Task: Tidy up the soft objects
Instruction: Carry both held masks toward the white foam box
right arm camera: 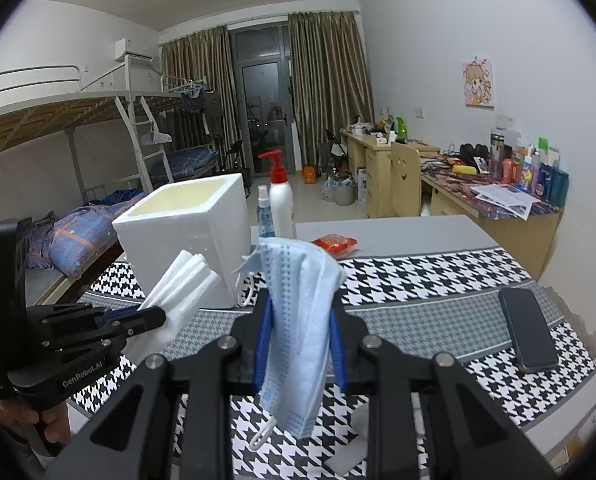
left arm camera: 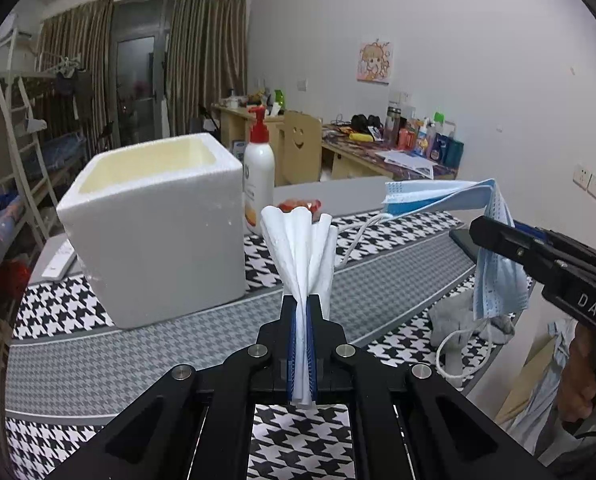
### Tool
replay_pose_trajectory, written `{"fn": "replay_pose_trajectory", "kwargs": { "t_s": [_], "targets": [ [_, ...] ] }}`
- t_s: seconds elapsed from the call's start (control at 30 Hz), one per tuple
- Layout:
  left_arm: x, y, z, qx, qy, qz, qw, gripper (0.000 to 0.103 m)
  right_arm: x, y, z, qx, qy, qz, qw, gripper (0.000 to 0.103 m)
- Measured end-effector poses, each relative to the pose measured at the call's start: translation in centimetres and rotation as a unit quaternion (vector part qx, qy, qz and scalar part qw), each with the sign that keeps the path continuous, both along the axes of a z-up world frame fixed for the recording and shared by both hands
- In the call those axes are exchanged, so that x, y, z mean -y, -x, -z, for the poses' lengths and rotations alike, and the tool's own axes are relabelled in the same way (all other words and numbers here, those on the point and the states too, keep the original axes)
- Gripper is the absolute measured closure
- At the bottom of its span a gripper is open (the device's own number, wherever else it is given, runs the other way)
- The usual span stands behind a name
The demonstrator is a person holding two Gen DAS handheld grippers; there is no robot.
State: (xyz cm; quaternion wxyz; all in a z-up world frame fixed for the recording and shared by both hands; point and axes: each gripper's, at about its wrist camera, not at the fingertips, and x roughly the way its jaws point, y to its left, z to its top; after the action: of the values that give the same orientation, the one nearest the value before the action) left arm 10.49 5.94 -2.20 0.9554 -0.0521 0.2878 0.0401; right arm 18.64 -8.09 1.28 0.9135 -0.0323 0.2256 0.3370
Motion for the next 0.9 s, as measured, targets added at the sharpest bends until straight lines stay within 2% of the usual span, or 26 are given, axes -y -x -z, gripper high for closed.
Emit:
{"fn": "replay_pose_trajectory", "kwargs": {
  "t_s": [0.9],
  "targets": [
    [-2.1,-1.2,-5.6,0.057,-0.012,-0.016,0.9982,0.098,-2.3,-1.4,-2.5,0.022,-0.019,-0.021,0.999,0.073]
  ]
}}
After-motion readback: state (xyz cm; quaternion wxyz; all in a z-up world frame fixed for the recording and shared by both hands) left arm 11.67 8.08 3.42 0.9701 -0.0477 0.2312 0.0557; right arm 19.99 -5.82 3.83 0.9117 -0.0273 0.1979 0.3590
